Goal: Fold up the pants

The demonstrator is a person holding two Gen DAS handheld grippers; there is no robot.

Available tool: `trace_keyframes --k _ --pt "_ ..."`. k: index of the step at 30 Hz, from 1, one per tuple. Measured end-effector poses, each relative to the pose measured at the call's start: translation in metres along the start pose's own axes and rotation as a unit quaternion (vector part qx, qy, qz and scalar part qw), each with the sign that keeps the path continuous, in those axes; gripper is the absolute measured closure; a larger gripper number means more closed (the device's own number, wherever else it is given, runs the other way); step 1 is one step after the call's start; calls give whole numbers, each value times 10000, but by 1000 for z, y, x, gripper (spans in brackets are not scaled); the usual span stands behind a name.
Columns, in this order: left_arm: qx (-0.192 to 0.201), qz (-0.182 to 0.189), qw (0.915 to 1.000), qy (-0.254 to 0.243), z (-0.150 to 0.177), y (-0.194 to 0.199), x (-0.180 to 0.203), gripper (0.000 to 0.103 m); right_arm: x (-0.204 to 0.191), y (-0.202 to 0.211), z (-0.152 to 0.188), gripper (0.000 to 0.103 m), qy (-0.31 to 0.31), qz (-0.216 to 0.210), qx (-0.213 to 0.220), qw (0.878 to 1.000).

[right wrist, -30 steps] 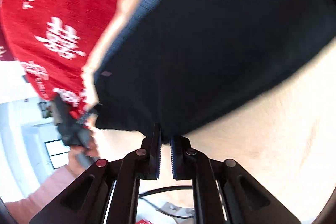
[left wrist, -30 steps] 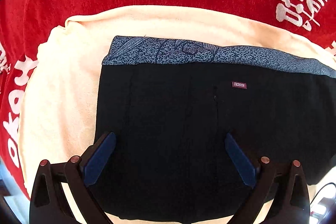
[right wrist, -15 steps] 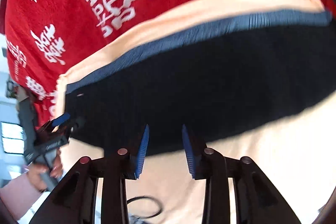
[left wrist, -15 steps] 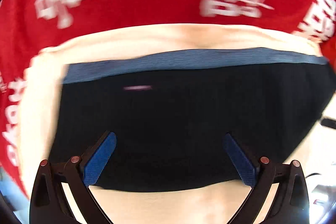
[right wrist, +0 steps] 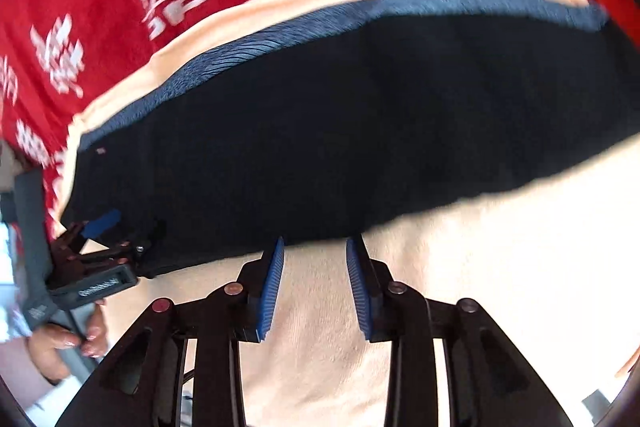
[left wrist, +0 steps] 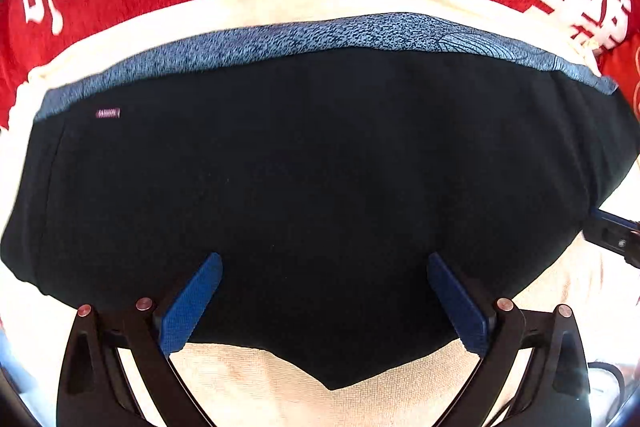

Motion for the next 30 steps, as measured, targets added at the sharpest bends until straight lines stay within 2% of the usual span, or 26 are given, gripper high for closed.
trace_keyframes --k 3,9,13,17,21,23,25,30 --pt "-89 -225 9997 -26 -9 -3 4 0 20 9 9 67 -194 -4 75 9998" --pt "-358 -324 9985 241 -17 3 -3 0 40 20 8 67 -454 18 43 9990" --pt "64 -295 9992 274 -60 21 9 0 53 25 1 67 -519 101 167 9985" --pt "380 -317 9984 268 -111 15 18 0 46 27 -33 67 -434 -16 385 9983" --pt "292 -596 9975 261 -152 -16 30 0 21 20 -86 67 -138 -230 679 9973" --pt "238 -705 9966 349 -158 -31 30 0 13 8 -111 67 -73 -234 712 9972" --pt "240 -693 9964 417 -169 -47 34 0 12 -7 -127 67 -4 -84 704 9975" --pt "299 -248 9967 706 -164 -49 25 0 32 -33 -147 68 245 614 838 9943"
Point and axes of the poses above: each gripper's, at about its wrist camera, not at the fingertips, and y roughly against the way its jaws point, x to its right, z to its underside, the point moved 9 cm from there along -y, roughly the way its jaws point, and after that the axes turned 15 degrees about z, right-handed, at the moved point
